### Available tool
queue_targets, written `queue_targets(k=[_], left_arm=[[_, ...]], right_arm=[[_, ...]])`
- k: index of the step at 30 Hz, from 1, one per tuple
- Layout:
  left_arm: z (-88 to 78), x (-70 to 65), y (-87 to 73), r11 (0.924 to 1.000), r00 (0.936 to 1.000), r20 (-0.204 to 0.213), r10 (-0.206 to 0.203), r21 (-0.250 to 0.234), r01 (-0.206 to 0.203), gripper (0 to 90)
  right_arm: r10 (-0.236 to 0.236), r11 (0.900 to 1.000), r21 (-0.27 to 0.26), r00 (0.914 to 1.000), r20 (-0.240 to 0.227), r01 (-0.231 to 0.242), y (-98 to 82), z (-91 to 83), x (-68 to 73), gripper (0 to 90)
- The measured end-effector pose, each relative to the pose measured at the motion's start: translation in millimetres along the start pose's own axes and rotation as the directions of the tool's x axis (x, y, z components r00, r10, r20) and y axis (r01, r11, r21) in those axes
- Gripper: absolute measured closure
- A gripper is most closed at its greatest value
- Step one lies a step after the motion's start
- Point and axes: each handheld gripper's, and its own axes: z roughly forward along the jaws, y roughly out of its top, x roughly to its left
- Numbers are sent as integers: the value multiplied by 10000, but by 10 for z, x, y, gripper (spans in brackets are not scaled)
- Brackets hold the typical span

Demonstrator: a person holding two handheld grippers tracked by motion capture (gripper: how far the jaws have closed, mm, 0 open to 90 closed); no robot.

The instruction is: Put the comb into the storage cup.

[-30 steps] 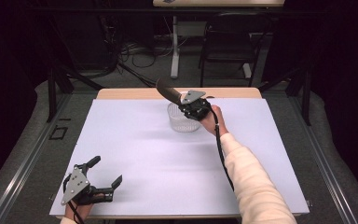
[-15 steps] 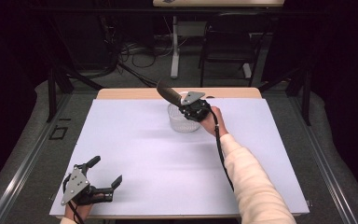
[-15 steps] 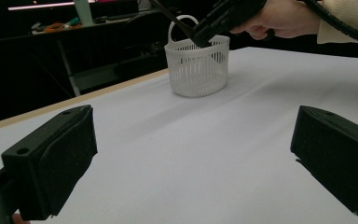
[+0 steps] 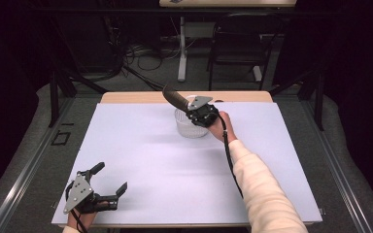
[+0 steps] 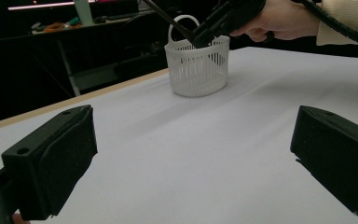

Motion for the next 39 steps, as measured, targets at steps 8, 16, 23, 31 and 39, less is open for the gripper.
queue_targets(k=[8, 16, 23, 31, 39], left_arm=[[0, -1, 0, 10000, 10000, -7, 7, 6, -7, 3], [2, -1, 0, 10000, 10000, 7, 5, -3, -5, 3], [2, 0, 0, 10000, 10000, 1, 13, 0, -13, 3], [1, -3, 2, 10000, 10000, -10, 20, -4, -20, 3], [6, -4, 1, 10000, 10000, -13, 24, 20, -24, 3]], right_arm=[[20, 10000, 93, 10000, -66, -20, -8, 7, 0, 720], [3, 10000, 80, 10000, -13, -3, -17, 16, -3, 719], [64, 9996, 293, 10000, -43, -63, -26, 14, -4, 680], [805, 9966, 166, 9967, -133, -803, -10, -120, -53, 380], [1554, 9878, 188, 9868, -449, -1547, -6, -323, -119, 185]])
